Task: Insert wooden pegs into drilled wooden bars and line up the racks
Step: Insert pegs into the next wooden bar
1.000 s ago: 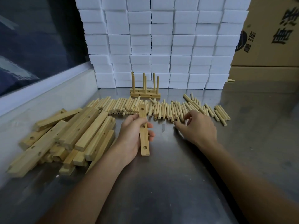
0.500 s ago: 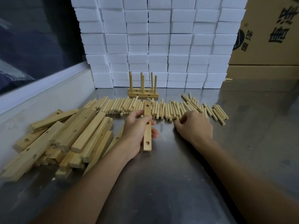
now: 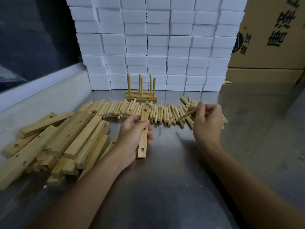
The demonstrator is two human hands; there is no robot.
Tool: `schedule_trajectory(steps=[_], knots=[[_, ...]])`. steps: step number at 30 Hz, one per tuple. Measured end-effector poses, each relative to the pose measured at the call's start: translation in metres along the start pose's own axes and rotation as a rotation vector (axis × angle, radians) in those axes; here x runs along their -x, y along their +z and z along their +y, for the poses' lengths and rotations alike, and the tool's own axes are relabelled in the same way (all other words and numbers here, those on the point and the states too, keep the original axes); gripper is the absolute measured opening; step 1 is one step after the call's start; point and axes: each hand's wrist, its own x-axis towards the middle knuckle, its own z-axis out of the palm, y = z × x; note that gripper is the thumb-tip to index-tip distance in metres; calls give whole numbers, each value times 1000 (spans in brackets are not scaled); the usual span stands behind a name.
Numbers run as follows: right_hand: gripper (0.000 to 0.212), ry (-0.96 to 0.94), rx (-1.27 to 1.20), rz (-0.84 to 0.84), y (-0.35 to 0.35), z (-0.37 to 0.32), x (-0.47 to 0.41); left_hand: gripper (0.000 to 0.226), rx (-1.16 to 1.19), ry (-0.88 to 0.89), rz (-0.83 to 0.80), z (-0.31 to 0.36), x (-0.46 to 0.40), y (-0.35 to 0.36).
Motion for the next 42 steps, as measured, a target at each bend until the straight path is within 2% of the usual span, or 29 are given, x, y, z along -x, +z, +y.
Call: schedule_trajectory(steps=[8,11,16,19,24,27,33,42], knots=[[25,558,-568,-174,1,-15,0,21,-9,-6,-1,-1,0,0],[22,639,-632,-221,-1,-14,-2,19,-11,-2,-7,0,1,0],[15,708,-816,-191,-4,-9,-5,17,-18,12,-31,0,4,0],[17,685,-794,-176,-2,-8,-6,16,-19,24,-56,0,6,0],[15,552,-438,-225,5,-8,-3,21,-32,23,-79,2,9,-1],[17,460,-452,-278,6,-11,3,23,-58,30,-69,1,10,-1],[18,299,-352,-500,13,-17,18,32,-69,62,-32,0,8,0],[14,109,-280,-528,10,-17,23,36,-83,96,-17,-3,8,-1]])
